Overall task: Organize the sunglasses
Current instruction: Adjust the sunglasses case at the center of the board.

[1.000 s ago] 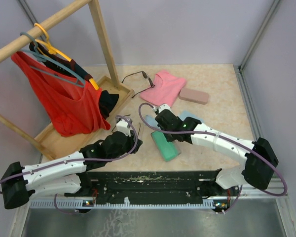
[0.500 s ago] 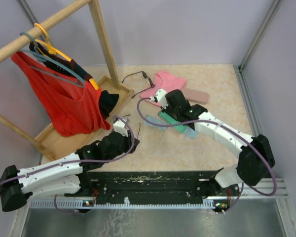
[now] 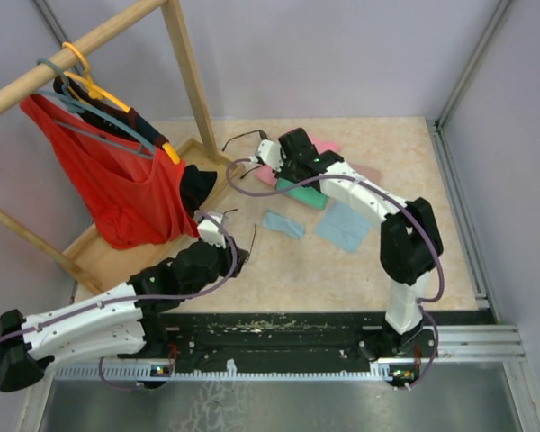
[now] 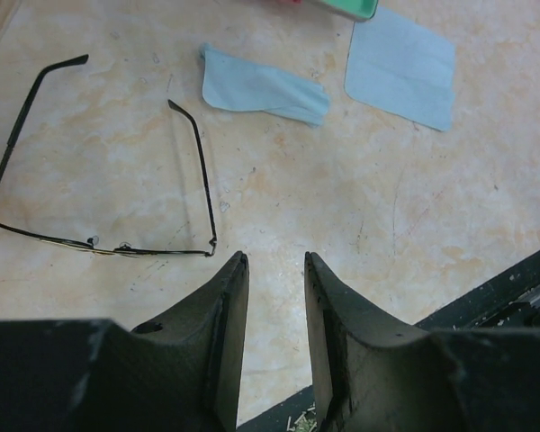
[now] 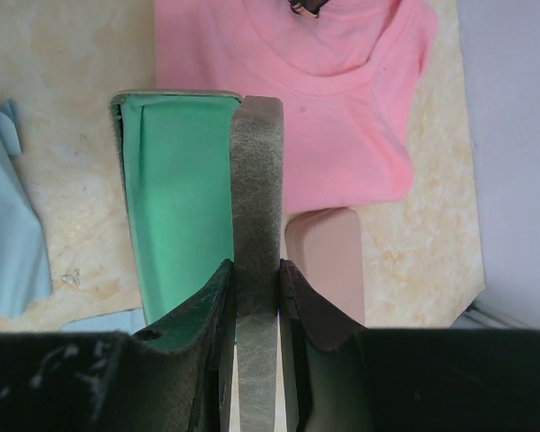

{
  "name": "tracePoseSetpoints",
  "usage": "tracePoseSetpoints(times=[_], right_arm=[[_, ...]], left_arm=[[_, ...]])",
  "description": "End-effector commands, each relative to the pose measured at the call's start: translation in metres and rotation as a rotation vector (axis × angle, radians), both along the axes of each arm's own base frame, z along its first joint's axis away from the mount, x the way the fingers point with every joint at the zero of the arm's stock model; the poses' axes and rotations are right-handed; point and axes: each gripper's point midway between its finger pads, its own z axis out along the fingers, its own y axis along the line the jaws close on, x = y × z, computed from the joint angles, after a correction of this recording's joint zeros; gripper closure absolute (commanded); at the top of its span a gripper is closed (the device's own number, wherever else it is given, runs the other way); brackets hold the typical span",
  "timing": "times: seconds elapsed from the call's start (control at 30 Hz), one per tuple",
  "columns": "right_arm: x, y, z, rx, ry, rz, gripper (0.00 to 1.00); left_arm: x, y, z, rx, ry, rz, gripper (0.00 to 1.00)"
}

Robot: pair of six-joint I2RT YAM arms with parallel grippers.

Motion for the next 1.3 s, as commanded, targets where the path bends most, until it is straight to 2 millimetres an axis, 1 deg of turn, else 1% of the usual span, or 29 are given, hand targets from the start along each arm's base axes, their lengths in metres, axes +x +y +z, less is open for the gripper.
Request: tracePoseSetpoints(times=[0.0,0.1,0.27,0.43,0.87,0.97,1.27], right_arm=[[0.016,0.015,0.016,-0.012,-0.017,0.049,1.00],[0.012,0.022,0.003,-0.036,0.045,0.081,1.00],[0.007,0.036,-0.006,-0.035,0.082,0.133,1.00],[0.004,0.045,-0.016,-0.059,0.097,0.169,1.00],[-0.006,0.054,-0.035,-0.061,0.151,0.211,1.00],[-0.012,0.058,-0.036,-0.049,0.174,0.237,1.00],[-0.042,0.066,-0.044,-0.021,0.287,0.326,1.00]], left_arm=[[0.005,0.014,0.017,-0.015,-0.052,0.051,0.62],[0.006,0.021,0.022,-0.026,-0.073,0.070,0.62],[0.007,0.026,0.026,-0.028,-0.090,0.084,0.61],[0.007,0.026,0.027,-0.026,-0.087,0.083,0.61],[0.008,0.030,0.033,-0.027,-0.102,0.092,0.60],[0.007,0.029,0.032,-0.025,-0.101,0.091,0.60],[0.007,0.031,0.029,-0.021,-0.097,0.095,0.60]])
